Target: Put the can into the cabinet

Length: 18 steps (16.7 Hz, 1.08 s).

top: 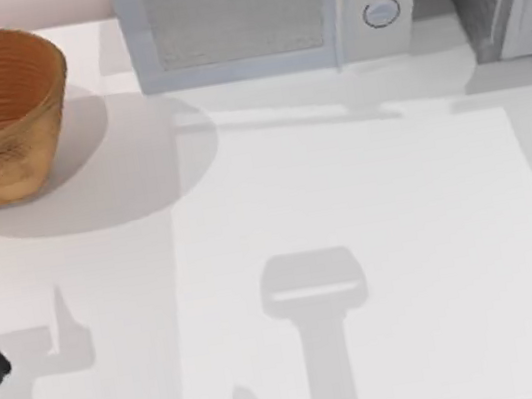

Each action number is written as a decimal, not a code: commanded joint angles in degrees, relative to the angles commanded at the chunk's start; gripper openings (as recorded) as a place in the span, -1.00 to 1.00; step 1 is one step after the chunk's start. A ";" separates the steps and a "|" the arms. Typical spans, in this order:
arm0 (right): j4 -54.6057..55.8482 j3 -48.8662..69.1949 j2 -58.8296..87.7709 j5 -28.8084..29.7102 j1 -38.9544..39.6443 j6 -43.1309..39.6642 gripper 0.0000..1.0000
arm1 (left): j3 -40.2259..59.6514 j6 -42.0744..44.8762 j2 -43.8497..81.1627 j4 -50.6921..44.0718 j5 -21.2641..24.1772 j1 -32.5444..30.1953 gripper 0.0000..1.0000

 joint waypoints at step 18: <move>-6.17 24.28 18.97 2.59 2.06 -0.08 -1.00 | 0.00 0.00 0.00 0.00 0.00 0.00 1.00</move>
